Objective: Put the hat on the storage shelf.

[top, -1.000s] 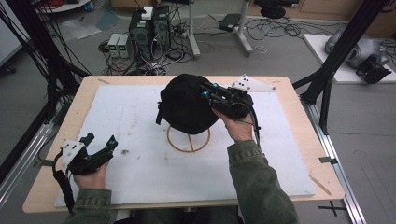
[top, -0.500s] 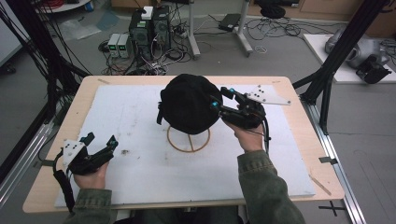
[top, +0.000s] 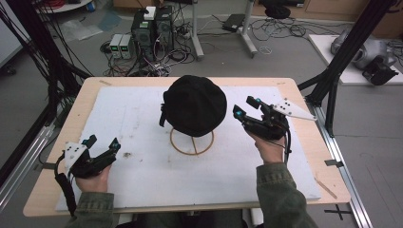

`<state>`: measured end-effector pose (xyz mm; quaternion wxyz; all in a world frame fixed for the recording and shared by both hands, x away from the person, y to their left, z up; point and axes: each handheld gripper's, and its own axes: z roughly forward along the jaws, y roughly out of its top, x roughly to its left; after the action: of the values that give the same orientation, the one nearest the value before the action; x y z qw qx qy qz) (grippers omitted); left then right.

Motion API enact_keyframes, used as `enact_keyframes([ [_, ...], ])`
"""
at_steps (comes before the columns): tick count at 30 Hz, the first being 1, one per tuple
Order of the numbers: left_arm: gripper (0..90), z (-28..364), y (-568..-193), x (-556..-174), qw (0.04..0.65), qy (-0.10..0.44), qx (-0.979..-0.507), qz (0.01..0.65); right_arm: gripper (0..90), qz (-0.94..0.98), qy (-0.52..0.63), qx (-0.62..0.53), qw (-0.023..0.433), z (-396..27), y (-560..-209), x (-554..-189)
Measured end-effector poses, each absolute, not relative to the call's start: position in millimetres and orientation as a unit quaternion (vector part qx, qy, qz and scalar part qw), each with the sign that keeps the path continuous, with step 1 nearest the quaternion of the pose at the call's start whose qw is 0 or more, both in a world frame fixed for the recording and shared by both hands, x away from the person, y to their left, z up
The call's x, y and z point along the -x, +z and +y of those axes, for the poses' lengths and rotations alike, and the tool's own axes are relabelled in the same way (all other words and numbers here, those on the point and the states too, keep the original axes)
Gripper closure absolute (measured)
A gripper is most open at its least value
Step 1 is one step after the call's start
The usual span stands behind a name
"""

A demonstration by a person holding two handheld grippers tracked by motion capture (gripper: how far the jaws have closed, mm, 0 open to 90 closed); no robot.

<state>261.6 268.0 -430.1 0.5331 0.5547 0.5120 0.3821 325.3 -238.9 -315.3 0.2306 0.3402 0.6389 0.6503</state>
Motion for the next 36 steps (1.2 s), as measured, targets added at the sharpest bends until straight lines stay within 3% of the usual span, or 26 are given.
enact_keyframes([
  [12, 18.9, 268.8, -430.6, -261.4, 0.53, 0.383, -0.556, 0.514, 31.4, 0.611, 0.634, -0.382, 0.28, -278.3, -334.4, -309.0],
  [25, 18.9, 267.7, -431.2, -261.0, 0.529, 0.383, -0.557, 0.514, 22.0, 0.586, 0.6, -0.427, 0.339, -307.5, -357.1, -292.3],
  [36, 18.9, 267.5, -431.5, -260.5, 0.527, 0.383, -0.558, 0.514, 21.3, 0.559, 0.593, -0.455, 0.359, -323.4, -380.3, -282.5],
])
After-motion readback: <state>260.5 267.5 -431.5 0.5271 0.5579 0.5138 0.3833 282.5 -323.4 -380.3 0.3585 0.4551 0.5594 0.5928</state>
